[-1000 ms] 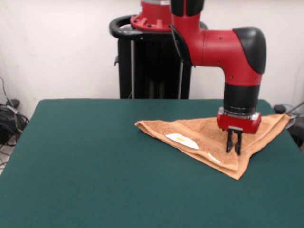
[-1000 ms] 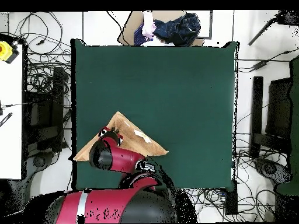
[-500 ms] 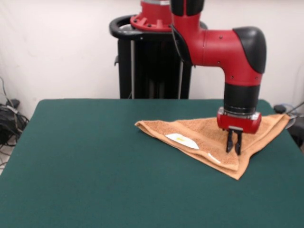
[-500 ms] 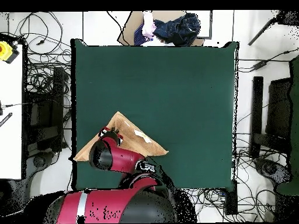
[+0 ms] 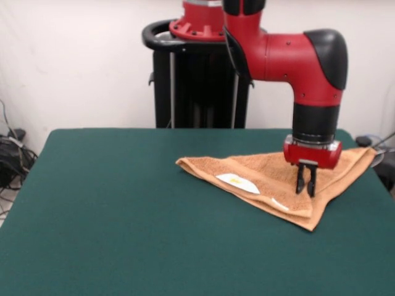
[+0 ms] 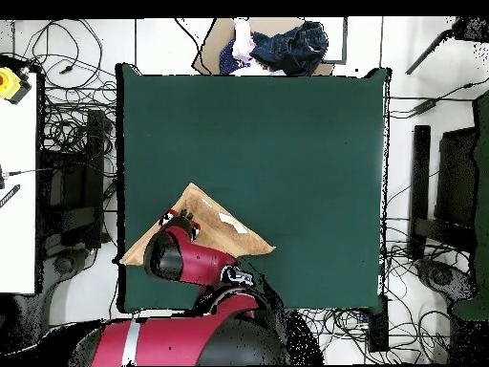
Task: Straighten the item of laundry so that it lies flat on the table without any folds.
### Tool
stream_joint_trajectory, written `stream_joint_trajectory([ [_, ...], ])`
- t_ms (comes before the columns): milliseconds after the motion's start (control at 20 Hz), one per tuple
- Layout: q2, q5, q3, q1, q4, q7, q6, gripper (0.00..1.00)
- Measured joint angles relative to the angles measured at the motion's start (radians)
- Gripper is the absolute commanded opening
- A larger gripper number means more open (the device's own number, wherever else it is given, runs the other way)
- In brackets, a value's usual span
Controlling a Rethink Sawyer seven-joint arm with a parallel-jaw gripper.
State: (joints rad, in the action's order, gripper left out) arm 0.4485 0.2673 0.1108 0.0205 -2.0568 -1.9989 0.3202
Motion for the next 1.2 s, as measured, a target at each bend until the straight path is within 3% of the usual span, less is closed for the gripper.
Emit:
stream_joint_trajectory([
  [1200, 0.058, 0.009, 0.003, 0.0, -0.045, 0.0, 0.0, 0.0],
])
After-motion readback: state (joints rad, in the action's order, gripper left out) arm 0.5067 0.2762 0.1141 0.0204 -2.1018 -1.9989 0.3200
